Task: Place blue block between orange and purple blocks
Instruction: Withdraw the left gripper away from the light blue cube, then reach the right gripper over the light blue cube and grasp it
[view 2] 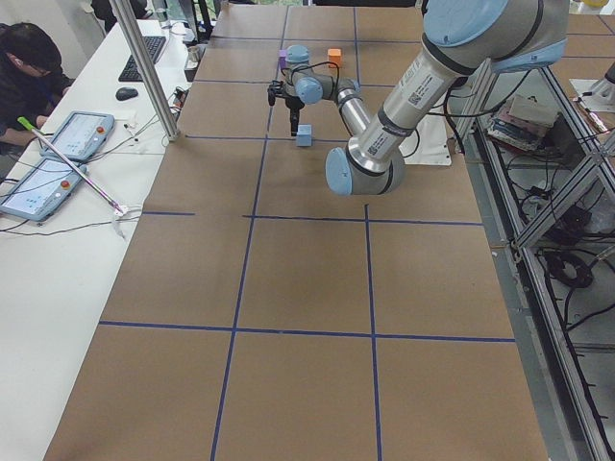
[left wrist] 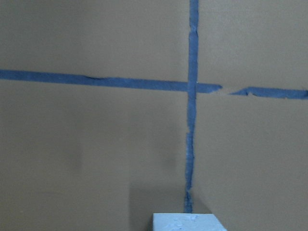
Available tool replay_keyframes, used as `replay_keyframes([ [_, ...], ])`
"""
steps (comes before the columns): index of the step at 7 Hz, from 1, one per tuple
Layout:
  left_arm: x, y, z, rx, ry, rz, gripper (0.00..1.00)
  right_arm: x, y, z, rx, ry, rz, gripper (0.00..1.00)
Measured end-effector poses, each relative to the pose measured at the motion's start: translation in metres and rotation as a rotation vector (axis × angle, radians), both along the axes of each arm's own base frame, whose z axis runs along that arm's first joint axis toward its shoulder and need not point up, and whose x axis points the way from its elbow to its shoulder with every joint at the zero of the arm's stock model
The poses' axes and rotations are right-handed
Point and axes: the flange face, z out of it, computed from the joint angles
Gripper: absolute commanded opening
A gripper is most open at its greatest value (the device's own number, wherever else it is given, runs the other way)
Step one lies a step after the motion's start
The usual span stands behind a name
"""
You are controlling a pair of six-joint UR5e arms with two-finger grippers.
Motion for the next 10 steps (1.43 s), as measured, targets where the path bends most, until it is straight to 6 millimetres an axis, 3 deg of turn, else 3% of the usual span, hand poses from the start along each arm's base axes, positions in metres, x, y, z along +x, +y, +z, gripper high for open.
replay_keyframes([
  [1,-0.050,-0.002,0.034,0.021,-0.024,0.023,1.00,-0.001,-0.002,-0.005,-0.002,-0.001,0.011,1.00],
  [4,-0.201,-0.005,0.165,0.166,-0.141,0.159,1.00,-0.020,-0.015,-0.040,-0.004,-0.057,0.038,1.00],
  [6,-0.316,-0.012,0.246,0.196,-0.172,0.238,1.00,-0.064,-0.031,-0.088,-0.029,-0.084,0.056,1.00],
  [9,-0.499,-0.009,0.362,0.206,-0.131,0.277,1.00,-0.155,-0.040,-0.184,-0.098,-0.117,0.111,1.00],
  [10,-0.546,0.000,0.396,0.196,-0.097,0.262,1.00,-0.189,-0.044,-0.214,-0.116,-0.108,0.137,1.00],
])
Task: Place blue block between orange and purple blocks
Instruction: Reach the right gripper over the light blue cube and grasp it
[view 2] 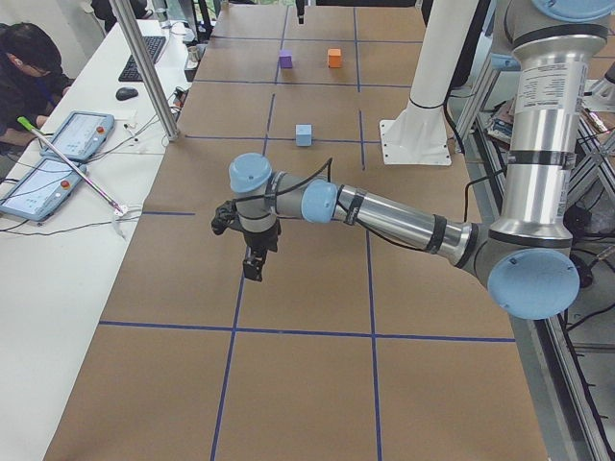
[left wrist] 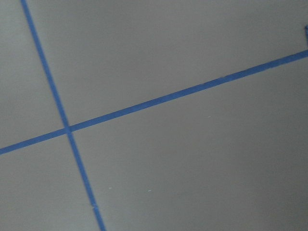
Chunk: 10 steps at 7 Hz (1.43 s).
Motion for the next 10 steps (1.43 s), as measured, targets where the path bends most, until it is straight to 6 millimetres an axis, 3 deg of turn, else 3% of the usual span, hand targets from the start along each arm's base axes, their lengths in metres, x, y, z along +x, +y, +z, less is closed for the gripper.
replay_keyframes([
  [1,-0.036,0.016,0.026,-0.023,0.021,-0.036,1.00,-0.041,-0.001,-0.028,-0.012,0.020,0.025,1.00],
  [2,-0.056,0.040,0.049,-0.060,0.026,-0.068,1.00,-0.089,0.004,-0.057,-0.019,0.036,0.044,1.00],
  [3,-0.064,0.069,0.072,-0.105,0.029,-0.086,1.00,-0.145,0.017,-0.088,-0.021,0.049,0.059,1.00],
  [4,-0.066,0.084,0.081,-0.132,0.031,-0.100,1.00,-0.196,0.031,-0.113,-0.022,0.059,0.071,1.00],
  [5,-0.066,0.090,0.082,-0.147,0.032,-0.117,1.00,-0.244,0.038,-0.137,-0.028,0.064,0.088,1.00],
  [7,-0.066,0.090,0.078,-0.144,0.035,-0.140,1.00,-0.335,0.033,-0.193,-0.052,0.070,0.132,1.00],
  [8,-0.066,0.090,0.078,-0.140,0.035,-0.143,1.00,-0.369,0.029,-0.212,-0.056,0.069,0.150,1.00],
  [10,-0.066,0.090,0.076,-0.135,0.035,-0.144,1.00,-0.427,0.017,-0.228,-0.043,0.059,0.174,1.00],
])
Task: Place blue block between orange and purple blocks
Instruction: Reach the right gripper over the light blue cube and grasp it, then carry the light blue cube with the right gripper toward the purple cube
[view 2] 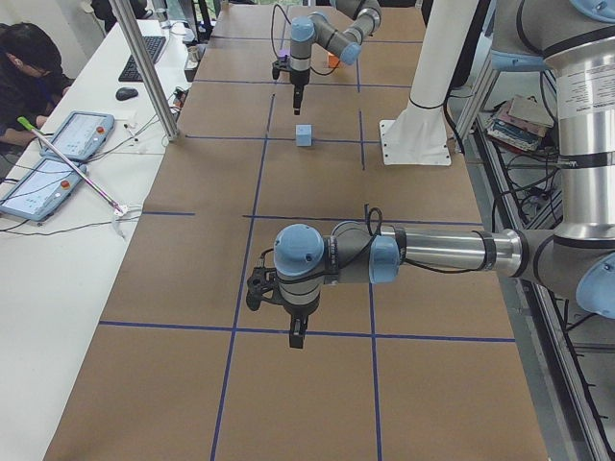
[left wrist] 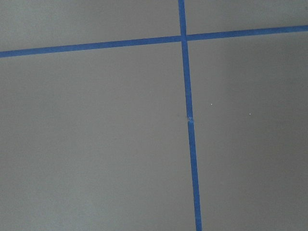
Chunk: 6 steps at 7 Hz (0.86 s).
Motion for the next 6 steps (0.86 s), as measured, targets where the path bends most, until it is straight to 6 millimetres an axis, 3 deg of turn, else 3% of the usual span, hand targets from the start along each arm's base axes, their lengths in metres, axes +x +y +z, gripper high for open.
replay_keyframes([
  [2,0.000,-0.001,-0.001,0.002,0.000,0.000,1.00,-0.031,0.001,-0.003,0.010,0.013,-0.004,1.00],
  [6,0.000,0.000,0.000,0.000,0.000,-0.001,1.00,-0.057,0.025,0.032,0.011,0.067,-0.073,1.00],
])
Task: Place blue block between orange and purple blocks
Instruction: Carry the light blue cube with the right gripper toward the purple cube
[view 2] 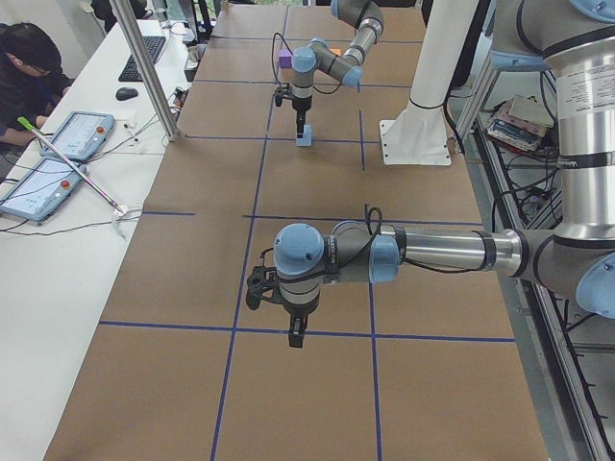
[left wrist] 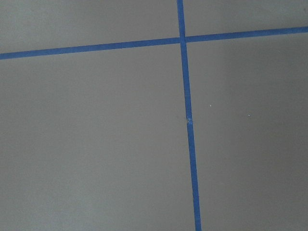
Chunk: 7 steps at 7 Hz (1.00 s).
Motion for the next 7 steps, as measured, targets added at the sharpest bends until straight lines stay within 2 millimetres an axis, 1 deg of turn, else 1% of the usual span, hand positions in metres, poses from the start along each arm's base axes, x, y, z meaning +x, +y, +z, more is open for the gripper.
replay_keyframes([
  [1,0.000,0.000,0.001,-0.001,0.000,0.000,1.00,-0.005,0.004,0.008,0.001,0.013,-0.016,0.72],
  [2,0.000,0.000,0.001,-0.002,0.000,0.000,1.00,-0.010,0.006,0.013,0.000,0.024,-0.024,0.29],
  [3,0.000,0.000,0.001,-0.001,0.000,0.001,1.00,-0.012,0.006,0.012,0.000,0.026,-0.025,0.21],
  [4,0.000,0.001,0.001,-0.001,0.000,0.001,1.00,-0.011,0.004,0.009,0.002,0.020,-0.023,0.21],
  [5,0.000,0.001,0.001,-0.001,-0.001,0.001,1.00,-0.006,-0.002,0.005,0.003,0.013,-0.014,0.21],
  [6,0.000,0.001,0.001,0.000,-0.002,0.002,1.00,0.007,-0.016,0.005,-0.008,0.006,0.000,0.20],
  [7,0.000,0.001,0.002,0.000,-0.004,0.003,1.00,0.027,-0.033,0.014,-0.032,0.000,0.014,0.19],
])
